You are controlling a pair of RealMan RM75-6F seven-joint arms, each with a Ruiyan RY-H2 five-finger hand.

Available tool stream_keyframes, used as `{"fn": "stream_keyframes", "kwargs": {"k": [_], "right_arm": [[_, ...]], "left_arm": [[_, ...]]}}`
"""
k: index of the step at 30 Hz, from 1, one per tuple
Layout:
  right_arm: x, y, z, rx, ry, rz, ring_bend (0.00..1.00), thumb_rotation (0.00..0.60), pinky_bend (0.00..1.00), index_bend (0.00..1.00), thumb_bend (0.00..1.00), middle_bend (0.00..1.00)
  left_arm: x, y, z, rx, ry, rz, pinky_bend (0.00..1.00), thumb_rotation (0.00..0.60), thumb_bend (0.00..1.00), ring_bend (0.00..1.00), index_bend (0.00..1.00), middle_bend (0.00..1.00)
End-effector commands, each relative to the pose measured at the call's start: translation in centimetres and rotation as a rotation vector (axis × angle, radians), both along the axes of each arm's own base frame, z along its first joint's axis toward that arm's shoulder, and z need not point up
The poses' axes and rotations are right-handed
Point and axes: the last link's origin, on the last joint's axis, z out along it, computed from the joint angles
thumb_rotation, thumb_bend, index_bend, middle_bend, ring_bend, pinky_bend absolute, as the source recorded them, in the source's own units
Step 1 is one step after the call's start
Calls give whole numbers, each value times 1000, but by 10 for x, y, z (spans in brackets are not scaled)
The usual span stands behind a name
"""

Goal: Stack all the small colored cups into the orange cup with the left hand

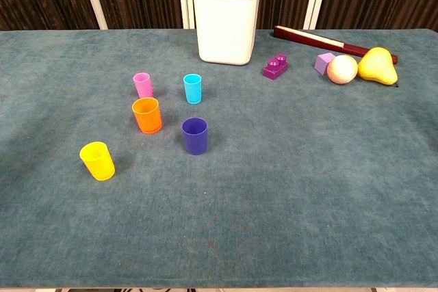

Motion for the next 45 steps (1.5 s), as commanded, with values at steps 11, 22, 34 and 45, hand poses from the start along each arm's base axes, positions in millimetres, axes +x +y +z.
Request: {"fn": "stream_keyframes", "kwargs": {"k": [11, 22, 34, 45], "right_arm": [[-1, 0, 2, -11, -8, -12, 40, 600, 0, 28, 497, 0], [1, 2, 4, -10, -30, -45, 40, 600, 0, 29, 457, 0], [1, 1, 3, 1, -52, -33, 40, 600, 0, 28, 456, 0], [0, 1, 4, -12, -54, -43, 40, 600, 0, 28, 455, 0]], "left_arm": [[0, -1, -3, -15, 10, 9, 0, 600, 270, 0, 18, 6], [-1, 0, -2, -32, 40, 21, 0, 600, 270, 0, 10, 5], [1, 0, -4, -44, 42, -3, 0, 600, 269, 0, 11, 7], [52, 47, -18, -209, 147, -228, 0, 600, 269, 0, 57, 37]]}}
